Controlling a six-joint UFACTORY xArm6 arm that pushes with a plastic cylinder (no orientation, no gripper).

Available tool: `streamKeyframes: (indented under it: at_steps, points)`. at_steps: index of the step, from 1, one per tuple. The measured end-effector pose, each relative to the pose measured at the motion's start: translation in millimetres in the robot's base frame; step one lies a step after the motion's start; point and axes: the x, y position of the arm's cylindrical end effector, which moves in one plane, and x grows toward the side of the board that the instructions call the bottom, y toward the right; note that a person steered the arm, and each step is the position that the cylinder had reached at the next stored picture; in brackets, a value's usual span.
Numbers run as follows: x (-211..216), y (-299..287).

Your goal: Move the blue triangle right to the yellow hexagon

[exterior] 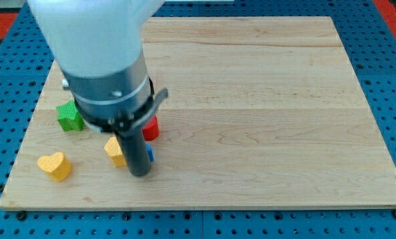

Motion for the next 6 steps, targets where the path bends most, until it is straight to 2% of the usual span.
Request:
streamKeyframes:
  at_steps: [1, 2, 3, 4, 5, 6]
  points:
    - [-22, 3]
    - [-3, 27]
    - [25, -18]
    - [4, -40]
    - [-37, -41]
    - [-33, -36]
